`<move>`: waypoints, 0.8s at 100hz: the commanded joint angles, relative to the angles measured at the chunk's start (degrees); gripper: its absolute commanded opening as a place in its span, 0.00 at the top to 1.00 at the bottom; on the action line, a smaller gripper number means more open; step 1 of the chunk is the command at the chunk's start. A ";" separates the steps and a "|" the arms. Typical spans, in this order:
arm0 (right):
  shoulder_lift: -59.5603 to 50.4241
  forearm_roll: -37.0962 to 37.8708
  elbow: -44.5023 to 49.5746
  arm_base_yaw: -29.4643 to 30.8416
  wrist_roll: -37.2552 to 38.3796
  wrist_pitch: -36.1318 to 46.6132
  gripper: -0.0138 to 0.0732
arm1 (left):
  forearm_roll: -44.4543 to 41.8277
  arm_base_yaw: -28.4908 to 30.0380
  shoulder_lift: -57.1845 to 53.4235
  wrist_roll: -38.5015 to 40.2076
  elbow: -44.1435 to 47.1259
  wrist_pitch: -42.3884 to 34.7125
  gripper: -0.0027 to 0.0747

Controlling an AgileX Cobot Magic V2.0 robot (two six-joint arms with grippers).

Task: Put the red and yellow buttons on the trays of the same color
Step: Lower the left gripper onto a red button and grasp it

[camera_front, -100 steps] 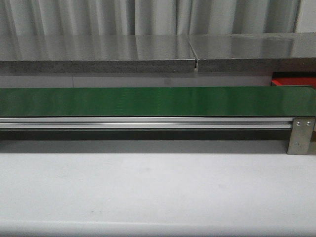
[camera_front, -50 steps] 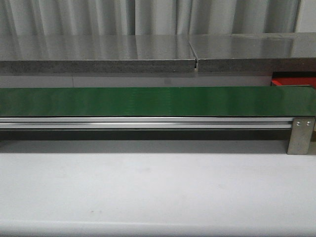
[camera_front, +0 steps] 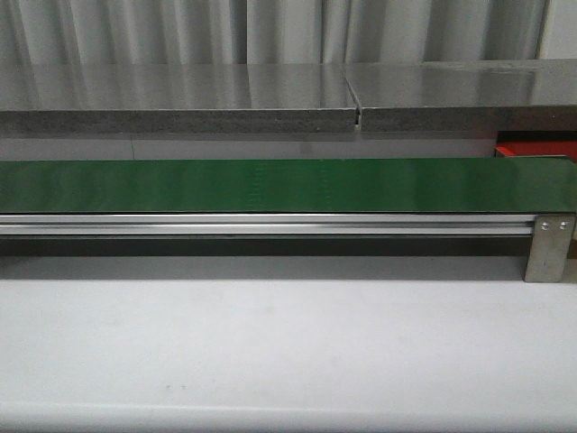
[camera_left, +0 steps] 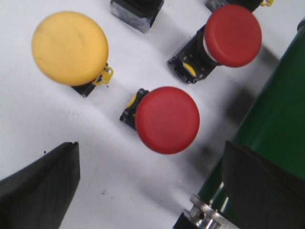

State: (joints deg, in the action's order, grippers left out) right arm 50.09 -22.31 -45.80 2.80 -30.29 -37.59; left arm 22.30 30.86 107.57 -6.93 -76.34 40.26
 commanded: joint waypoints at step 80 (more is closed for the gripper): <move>-0.56 -1.14 -1.30 0.06 -0.40 3.83 0.98 | 3.84 -1.23 5.46 0.69 -7.80 -0.69 0.20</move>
State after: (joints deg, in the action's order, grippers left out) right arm 50.09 -22.31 -45.80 2.80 -30.37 -37.59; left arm 24.37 29.96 116.05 -6.93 -82.44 41.72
